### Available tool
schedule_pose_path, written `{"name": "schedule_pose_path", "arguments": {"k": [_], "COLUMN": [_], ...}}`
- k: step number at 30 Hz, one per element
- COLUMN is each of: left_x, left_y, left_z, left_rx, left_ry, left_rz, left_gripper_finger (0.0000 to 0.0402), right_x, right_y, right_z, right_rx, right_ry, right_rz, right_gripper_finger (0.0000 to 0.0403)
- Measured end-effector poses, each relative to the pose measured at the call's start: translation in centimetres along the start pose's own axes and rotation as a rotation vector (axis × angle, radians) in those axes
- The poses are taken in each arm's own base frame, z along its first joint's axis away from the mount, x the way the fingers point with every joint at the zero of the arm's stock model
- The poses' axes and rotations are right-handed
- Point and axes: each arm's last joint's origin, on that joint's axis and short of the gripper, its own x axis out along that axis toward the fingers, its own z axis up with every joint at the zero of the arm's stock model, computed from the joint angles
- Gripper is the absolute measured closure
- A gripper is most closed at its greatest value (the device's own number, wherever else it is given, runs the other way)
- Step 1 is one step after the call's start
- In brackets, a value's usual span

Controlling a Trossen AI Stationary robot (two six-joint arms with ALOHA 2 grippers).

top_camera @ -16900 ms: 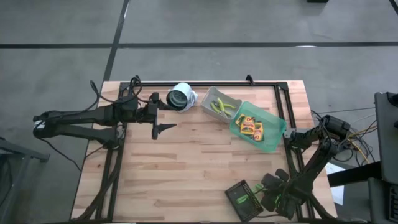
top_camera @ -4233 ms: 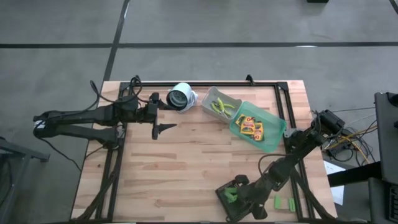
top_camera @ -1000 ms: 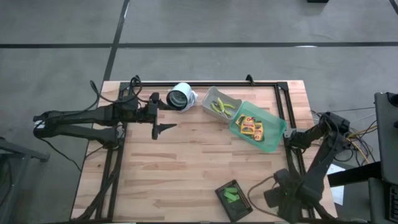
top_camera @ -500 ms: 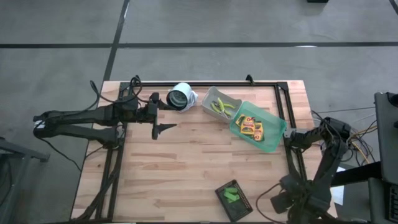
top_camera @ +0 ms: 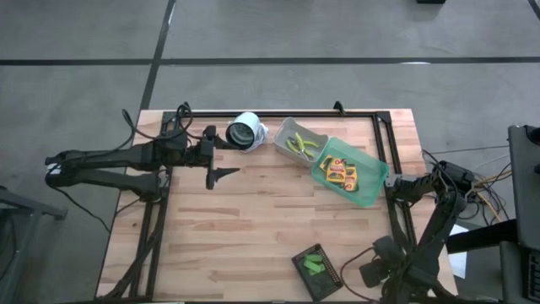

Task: Pick & Place School Supplies
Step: Put the green eraser into the black bin

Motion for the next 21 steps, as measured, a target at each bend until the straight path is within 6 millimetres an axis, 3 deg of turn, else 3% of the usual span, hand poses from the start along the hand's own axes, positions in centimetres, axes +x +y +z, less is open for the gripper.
{"name": "schedule_pose_path", "arguments": {"k": [6,21], "left_x": [0.0,0.0], "left_y": [0.0,0.0], "left_z": [0.0,0.0], "left_rx": [0.0,0.0], "left_ry": [0.0,0.0], "left_rz": [0.0,0.0], "left_gripper_finger": [0.0073,0.0074], "right_x": [0.8,1.6], "right_y": [-0.1,0.3], "right_z": [0.2,0.3], "right_rx": [0.008,0.018], "right_ry": [0.01,0.083], "right_rz": [-0.021,-0.03], "right_gripper_finger": [0.0234,0.0236]}}
